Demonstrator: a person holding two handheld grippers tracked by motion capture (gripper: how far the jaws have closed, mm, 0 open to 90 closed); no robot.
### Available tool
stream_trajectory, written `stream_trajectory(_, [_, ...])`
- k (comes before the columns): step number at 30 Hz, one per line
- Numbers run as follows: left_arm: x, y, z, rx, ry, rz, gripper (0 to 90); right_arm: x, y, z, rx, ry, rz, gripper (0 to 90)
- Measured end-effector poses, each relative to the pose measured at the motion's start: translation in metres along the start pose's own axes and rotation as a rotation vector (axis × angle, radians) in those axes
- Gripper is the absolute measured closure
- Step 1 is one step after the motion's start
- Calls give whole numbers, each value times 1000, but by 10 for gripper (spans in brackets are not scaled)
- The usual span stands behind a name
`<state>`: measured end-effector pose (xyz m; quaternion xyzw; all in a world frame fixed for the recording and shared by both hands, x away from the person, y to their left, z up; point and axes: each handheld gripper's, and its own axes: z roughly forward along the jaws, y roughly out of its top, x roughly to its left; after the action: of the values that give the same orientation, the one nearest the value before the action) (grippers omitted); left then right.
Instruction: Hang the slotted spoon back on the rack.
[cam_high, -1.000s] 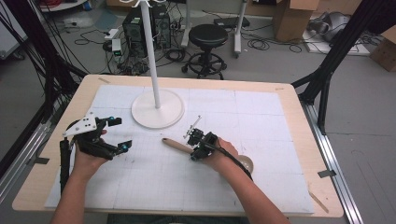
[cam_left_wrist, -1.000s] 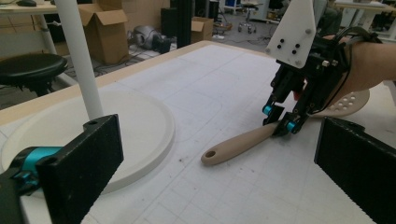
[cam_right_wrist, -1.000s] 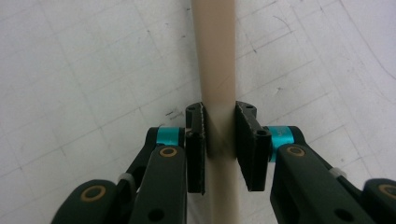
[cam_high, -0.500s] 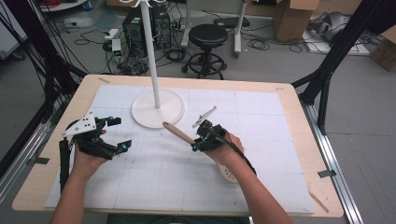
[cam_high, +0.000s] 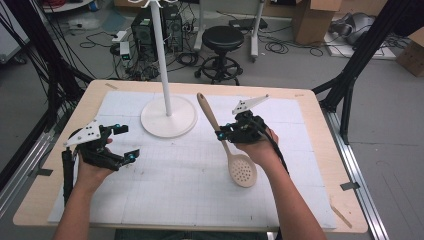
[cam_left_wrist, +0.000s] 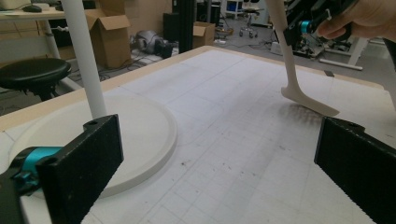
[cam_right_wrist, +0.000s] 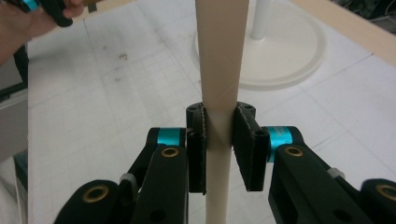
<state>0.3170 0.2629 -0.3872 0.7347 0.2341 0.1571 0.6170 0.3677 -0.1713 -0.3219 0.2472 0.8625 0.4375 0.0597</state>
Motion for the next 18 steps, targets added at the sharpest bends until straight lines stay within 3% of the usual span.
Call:
stream_trajectory(10, [-1,1,-2,-9,0,2,17,-5,7,-13,-92,22,9,762])
stream_trajectory(18, [-1,3,-3,-17,-4,8,17,-8,25,-26,-132,5,-14,761])
